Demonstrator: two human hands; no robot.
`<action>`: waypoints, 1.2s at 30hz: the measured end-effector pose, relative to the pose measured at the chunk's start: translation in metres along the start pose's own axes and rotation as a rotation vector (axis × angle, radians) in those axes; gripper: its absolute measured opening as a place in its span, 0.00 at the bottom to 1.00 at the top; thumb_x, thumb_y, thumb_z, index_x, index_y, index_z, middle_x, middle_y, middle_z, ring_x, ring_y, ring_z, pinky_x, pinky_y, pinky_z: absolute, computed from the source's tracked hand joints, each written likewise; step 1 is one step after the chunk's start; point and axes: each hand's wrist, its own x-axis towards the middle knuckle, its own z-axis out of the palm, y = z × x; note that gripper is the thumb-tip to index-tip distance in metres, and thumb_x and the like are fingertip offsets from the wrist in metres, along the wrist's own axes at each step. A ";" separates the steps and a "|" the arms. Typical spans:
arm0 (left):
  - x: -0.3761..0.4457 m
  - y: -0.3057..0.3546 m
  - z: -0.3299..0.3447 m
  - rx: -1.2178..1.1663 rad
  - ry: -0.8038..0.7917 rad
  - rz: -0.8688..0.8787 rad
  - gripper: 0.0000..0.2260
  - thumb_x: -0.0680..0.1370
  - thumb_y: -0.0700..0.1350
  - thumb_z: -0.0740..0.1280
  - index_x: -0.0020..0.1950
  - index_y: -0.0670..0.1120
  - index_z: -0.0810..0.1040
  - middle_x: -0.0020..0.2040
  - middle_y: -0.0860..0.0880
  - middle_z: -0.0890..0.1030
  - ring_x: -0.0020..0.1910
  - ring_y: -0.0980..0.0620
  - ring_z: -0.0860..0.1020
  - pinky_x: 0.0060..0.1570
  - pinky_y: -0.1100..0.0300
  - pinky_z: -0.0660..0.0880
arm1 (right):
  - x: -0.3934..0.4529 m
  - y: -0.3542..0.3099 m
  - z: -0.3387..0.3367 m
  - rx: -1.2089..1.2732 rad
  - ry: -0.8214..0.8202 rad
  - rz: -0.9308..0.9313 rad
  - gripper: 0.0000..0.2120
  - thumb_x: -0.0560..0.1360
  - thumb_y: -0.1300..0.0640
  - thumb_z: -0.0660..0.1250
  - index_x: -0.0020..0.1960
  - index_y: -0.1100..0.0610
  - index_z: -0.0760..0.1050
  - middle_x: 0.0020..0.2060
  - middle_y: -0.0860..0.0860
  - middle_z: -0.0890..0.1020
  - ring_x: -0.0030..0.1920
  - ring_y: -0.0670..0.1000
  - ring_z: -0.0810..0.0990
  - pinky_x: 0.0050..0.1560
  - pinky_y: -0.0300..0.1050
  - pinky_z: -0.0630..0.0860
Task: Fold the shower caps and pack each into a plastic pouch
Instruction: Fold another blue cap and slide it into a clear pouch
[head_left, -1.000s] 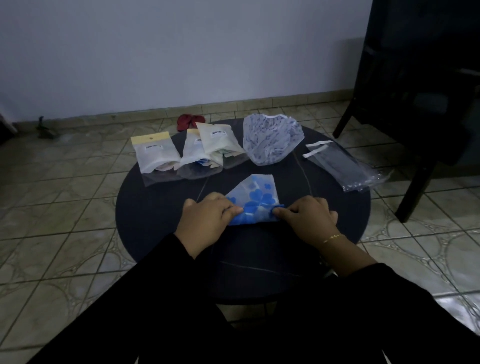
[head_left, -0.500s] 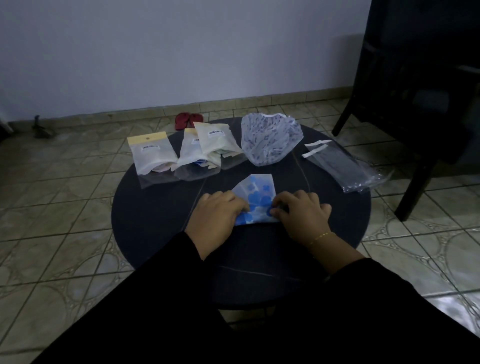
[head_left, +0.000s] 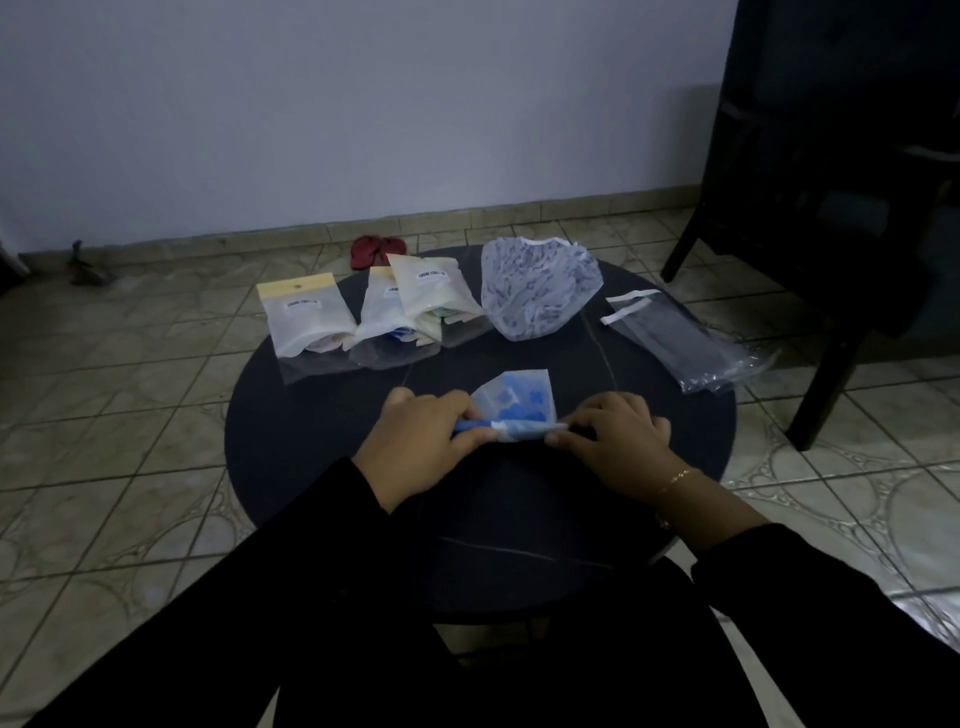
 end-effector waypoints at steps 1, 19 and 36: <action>0.000 0.002 -0.001 -0.027 -0.012 -0.026 0.13 0.78 0.61 0.59 0.51 0.53 0.75 0.45 0.55 0.80 0.43 0.54 0.72 0.55 0.60 0.59 | 0.001 -0.001 0.000 0.053 0.014 0.019 0.16 0.74 0.37 0.60 0.55 0.42 0.77 0.59 0.45 0.71 0.67 0.49 0.60 0.58 0.48 0.57; 0.016 0.003 0.024 0.219 0.194 -0.115 0.11 0.78 0.58 0.60 0.53 0.55 0.77 0.51 0.52 0.75 0.52 0.49 0.72 0.48 0.54 0.60 | 0.035 -0.020 0.011 -0.029 0.198 0.298 0.25 0.72 0.33 0.61 0.55 0.53 0.75 0.55 0.52 0.76 0.61 0.55 0.69 0.58 0.53 0.63; 0.012 0.010 0.016 0.048 0.168 -0.050 0.18 0.78 0.61 0.58 0.57 0.49 0.74 0.45 0.51 0.83 0.43 0.48 0.80 0.50 0.54 0.67 | 0.033 0.002 0.002 0.102 0.008 0.013 0.18 0.72 0.32 0.59 0.42 0.44 0.78 0.53 0.42 0.75 0.64 0.50 0.64 0.54 0.49 0.59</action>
